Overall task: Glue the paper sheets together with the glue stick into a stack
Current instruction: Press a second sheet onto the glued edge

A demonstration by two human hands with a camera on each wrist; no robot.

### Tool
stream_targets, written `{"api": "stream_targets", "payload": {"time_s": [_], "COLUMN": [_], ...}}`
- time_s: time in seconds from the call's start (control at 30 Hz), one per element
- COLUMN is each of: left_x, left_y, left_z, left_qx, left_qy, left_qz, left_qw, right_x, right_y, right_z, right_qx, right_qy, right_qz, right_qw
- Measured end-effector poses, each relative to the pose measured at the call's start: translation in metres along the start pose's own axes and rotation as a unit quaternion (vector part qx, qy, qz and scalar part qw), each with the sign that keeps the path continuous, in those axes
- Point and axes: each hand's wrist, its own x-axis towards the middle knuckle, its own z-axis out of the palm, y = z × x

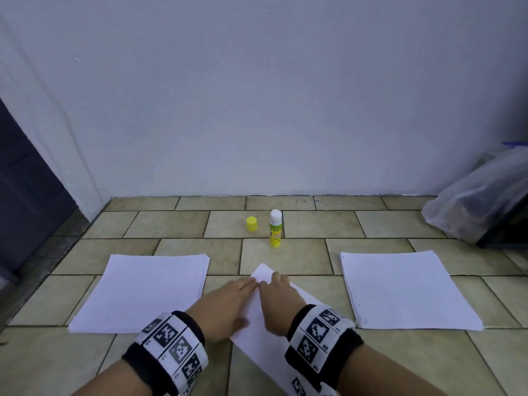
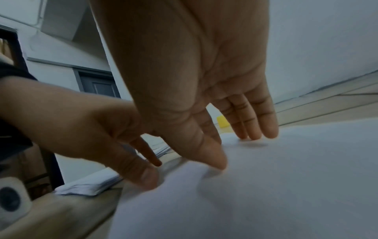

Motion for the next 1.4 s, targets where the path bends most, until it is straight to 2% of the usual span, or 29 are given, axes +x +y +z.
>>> {"api": "stream_targets", "payload": {"time_s": [0.2,0.37,0.5,0.63,0.73,0.83,0.97,1.07,1.2,1.4], "left_x": [-0.014,-0.009,-0.003,-0.001,0.000,0.001,0.001,-0.001,0.000,0.001], "left_y": [-0.007,-0.009,-0.007,-0.001,-0.002,-0.002,-0.001,0.000,0.001,-0.001], "left_z": [-0.002,0.005,0.009,0.011,0.011,0.011,0.010,0.009,0.006,-0.008], "left_qx": [0.048,0.024,0.042,0.093,0.084,0.067,0.064,0.065,0.062,0.062], "left_qy": [0.004,-0.001,-0.008,-0.003,-0.024,-0.035,-0.043,-0.051,-0.050,-0.043], "left_qz": [-0.068,-0.125,-0.164,-0.169,-0.178,-0.190,-0.191,-0.193,-0.191,-0.174], "left_qw": [0.997,0.992,0.985,0.981,0.980,0.979,0.979,0.978,0.978,0.982], "right_x": [-0.008,0.004,0.015,0.016,0.015,0.013,0.009,0.009,0.013,0.014], "right_y": [-0.016,-0.018,-0.012,-0.019,-0.008,0.018,0.059,0.077,0.072,0.060], "right_z": [-0.004,-0.003,-0.006,-0.003,-0.006,-0.015,-0.021,-0.019,-0.020,-0.026], "right_qx": [-0.003,0.043,0.040,0.008,0.005,0.045,0.140,0.159,0.116,0.025], "right_qy": [0.002,-0.021,-0.028,-0.023,-0.022,-0.032,-0.025,-0.023,0.003,-0.004], "right_qz": [0.016,-0.048,-0.057,-0.093,-0.110,-0.076,0.008,0.058,0.080,0.080], "right_qw": [1.000,0.998,0.997,0.995,0.994,0.996,0.990,0.985,0.990,0.996]}}
